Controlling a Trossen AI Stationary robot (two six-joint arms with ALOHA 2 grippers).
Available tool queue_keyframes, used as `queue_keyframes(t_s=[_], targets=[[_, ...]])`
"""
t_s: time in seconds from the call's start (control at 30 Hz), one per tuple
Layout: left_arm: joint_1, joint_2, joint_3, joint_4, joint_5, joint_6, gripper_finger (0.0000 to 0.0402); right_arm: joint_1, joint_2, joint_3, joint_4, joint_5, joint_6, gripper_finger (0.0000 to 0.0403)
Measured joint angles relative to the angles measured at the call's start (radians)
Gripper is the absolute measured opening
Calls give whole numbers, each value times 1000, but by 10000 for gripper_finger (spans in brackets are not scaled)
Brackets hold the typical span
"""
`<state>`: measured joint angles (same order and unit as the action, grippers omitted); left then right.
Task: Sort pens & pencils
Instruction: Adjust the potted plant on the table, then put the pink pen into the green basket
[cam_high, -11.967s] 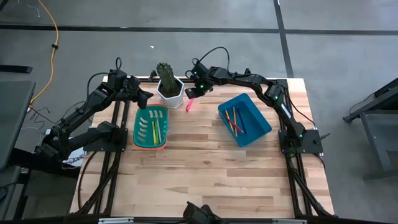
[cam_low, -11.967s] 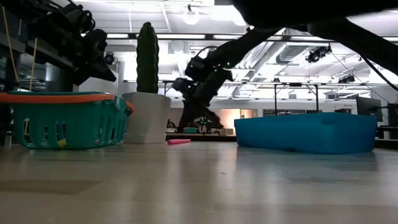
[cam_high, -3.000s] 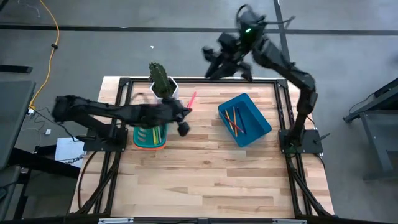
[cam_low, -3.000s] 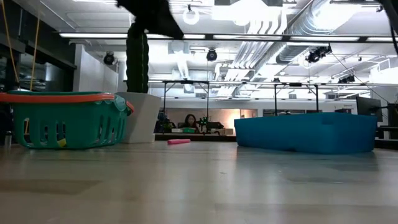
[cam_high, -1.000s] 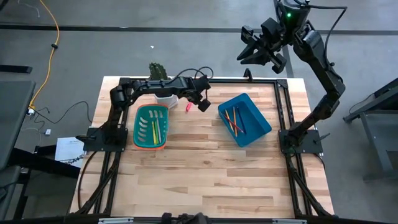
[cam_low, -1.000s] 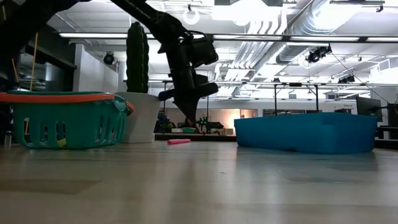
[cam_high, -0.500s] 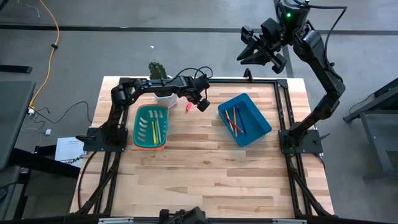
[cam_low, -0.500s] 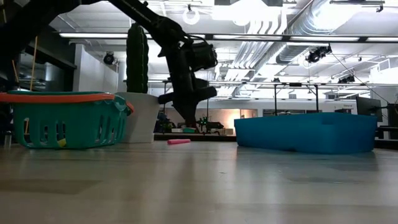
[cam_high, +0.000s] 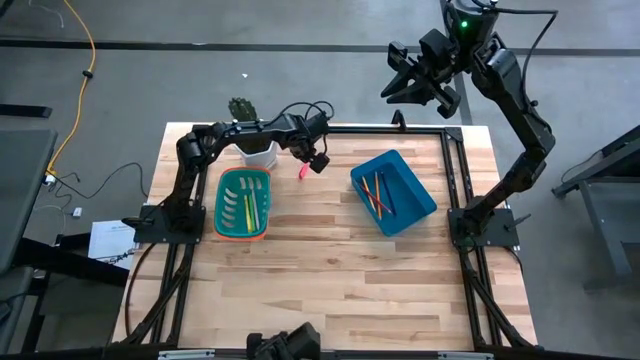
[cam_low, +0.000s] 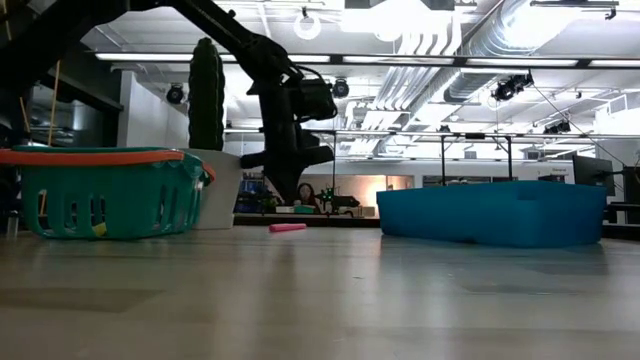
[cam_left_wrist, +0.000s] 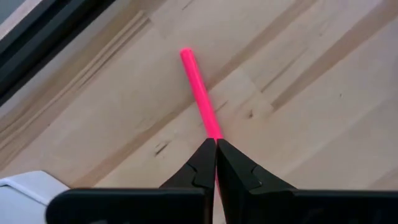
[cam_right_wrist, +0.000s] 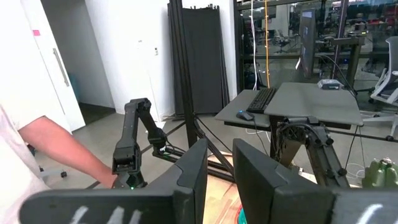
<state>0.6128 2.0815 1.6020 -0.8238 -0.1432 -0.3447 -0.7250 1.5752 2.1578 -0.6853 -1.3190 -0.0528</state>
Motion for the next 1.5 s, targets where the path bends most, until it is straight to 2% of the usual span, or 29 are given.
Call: queue_keyframes(t_s=[0.23, 0.67, 1.07, 1.17, 1.4, 1.5], targets=[[3, 5, -1, -29, -2, 7, 3, -2, 0, 0, 0, 0, 0, 68], [3, 11, -2, 63, 101, 23, 3, -2, 0, 0, -7, 0, -9, 68], [3, 11, -2, 73, 107, 30, 5, -2, 0, 0, -7, 0, -11, 68], [3, 11, -2, 75, 113, 36, 27, -2, 0, 0, -7, 0, -11, 68], [3, 11, -2, 61, 108, 5, 116, -2, 0, 0, -7, 0, -9, 68], [4, 11, -2, 30, 101, -22, 132, -2, 0, 0, -7, 0, -8, 68]])
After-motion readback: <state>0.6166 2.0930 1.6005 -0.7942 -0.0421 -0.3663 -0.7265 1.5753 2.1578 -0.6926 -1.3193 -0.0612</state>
